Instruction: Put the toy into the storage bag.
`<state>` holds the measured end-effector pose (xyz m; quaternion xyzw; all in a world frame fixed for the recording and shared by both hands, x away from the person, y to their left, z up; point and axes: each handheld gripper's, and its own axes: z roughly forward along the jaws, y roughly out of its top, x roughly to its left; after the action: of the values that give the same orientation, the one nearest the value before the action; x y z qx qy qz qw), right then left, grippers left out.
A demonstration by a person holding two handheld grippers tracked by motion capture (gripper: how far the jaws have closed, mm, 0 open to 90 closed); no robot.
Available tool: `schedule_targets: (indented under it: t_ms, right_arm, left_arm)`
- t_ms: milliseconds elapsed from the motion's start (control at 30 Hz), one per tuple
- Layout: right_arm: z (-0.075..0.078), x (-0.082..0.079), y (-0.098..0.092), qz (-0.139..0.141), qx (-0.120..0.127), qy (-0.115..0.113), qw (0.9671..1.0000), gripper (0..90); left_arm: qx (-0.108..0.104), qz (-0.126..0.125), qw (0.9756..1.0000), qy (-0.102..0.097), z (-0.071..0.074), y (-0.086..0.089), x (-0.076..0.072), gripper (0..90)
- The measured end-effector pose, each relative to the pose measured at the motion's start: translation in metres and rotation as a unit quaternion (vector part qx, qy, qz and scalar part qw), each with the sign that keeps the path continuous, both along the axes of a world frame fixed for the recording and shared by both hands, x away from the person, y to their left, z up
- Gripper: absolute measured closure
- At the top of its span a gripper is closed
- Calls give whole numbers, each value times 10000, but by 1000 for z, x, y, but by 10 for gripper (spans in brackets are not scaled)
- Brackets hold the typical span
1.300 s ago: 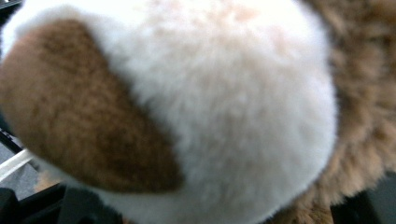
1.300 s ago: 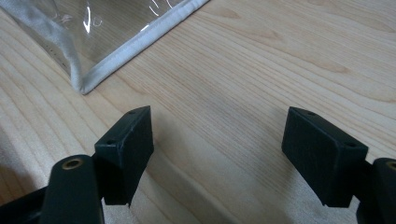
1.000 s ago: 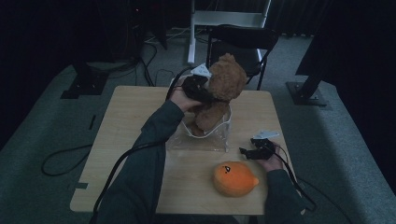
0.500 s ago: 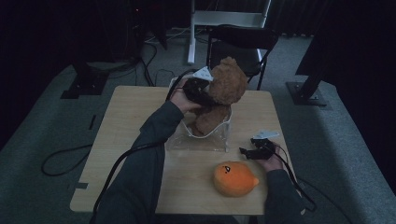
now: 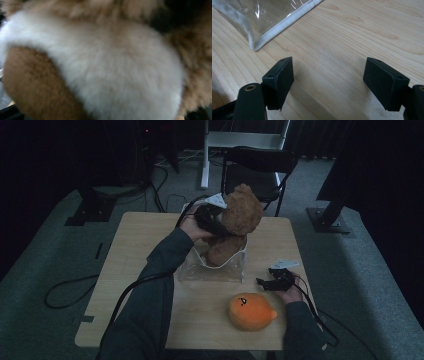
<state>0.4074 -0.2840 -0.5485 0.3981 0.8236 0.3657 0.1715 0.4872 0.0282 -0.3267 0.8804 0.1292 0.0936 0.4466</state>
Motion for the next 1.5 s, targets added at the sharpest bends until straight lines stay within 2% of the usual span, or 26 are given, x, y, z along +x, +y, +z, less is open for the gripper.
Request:
schedule_targets:
  t_ms: [467, 667, 800, 1000, 1100, 1333, 1500]
  right_arm:
    - [0, 0, 0, -9, -2, -1, 10000, 232]
    - [0, 0, 0, -9, -3, 1, 10000, 231]
    - [0, 0, 0, -7, -9, -2, 10000, 231]
    - [0, 0, 0, -22, -7, -2, 10000, 225]
    - [0, 1, 0, -34, -11, -2, 10000, 217]
    - [0, 1, 0, -47, -18, -2, 10000, 213]
    - [0, 1, 0, -46, -17, -1, 10000, 212]
  left_arm:
    - [147, -71, 9998, 121, 0, 1, 0, 271]
    - [182, -31, 9998, 52, 1, 2, -1, 268]
    - [273, -112, 9996, 10, -1, 5, -2, 271]
    - [398, -167, 9990, 93, -2, 7, -2, 272]
    - [489, -189, 9986, 63, -1, 7, -4, 271]
    - [394, -126, 9991, 24, -4, 7, -3, 269]
    - [512, -125, 9986, -68, -7, 9, -4, 269]
